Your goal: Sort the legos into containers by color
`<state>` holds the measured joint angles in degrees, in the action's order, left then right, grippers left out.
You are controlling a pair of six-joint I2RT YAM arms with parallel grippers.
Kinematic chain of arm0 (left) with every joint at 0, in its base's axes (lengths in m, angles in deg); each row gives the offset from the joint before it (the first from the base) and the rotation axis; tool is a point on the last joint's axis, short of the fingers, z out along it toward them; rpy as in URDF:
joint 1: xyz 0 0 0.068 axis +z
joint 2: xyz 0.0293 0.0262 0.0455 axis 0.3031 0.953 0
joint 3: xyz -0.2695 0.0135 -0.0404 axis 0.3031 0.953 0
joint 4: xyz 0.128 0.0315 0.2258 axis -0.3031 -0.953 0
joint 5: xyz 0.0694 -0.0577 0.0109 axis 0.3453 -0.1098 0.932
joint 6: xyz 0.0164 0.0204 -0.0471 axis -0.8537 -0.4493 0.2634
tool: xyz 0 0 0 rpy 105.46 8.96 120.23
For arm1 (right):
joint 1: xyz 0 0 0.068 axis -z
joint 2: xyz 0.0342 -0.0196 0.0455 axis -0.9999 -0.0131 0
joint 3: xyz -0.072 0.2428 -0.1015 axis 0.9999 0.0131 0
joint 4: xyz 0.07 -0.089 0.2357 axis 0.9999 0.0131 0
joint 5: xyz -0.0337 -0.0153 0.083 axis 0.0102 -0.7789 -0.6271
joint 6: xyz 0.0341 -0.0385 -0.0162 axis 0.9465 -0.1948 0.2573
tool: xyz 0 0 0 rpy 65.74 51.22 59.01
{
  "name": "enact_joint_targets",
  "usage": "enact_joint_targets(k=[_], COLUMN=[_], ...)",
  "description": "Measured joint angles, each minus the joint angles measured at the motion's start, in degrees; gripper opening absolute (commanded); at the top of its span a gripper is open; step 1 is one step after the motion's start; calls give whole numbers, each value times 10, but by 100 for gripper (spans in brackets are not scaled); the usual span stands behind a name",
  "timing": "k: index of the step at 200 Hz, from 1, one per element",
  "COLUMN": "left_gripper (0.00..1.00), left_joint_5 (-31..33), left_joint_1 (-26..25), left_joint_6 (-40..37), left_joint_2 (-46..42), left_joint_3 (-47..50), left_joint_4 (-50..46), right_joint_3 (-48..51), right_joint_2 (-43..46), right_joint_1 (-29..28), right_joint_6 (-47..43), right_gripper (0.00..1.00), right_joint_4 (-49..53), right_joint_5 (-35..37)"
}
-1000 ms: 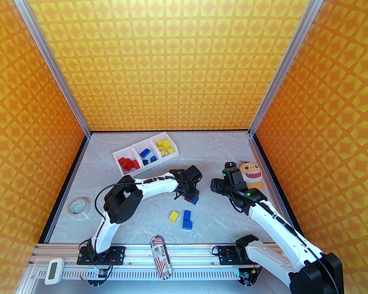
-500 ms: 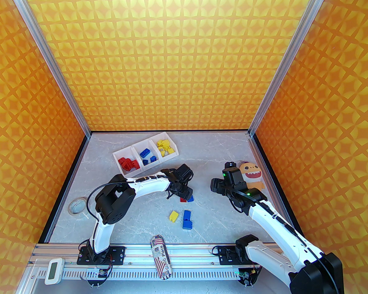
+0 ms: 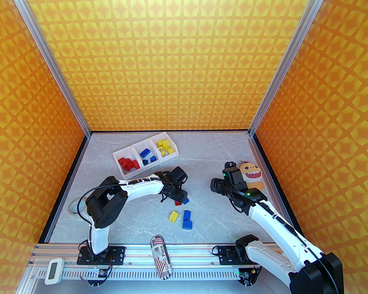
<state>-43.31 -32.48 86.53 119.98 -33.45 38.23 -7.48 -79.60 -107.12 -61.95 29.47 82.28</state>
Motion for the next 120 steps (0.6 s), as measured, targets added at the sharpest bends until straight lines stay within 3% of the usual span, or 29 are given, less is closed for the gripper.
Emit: enact_joint_targets(k=[61, 120], left_gripper=[83, 68], left_joint_5=[0, 0], left_joint_1=[0, 0], left_joint_6=[5, 15], left_joint_2=[-18, -26], left_joint_3=[20, 25], left_joint_4=[1, 0], right_joint_3=[0, 0], right_joint_2=[0, 0], right_joint_1=[0, 0], right_joint_6=[0, 0], right_gripper=[75, 75], right_joint_4=[0, 0], right_joint_5=[-2, -2])
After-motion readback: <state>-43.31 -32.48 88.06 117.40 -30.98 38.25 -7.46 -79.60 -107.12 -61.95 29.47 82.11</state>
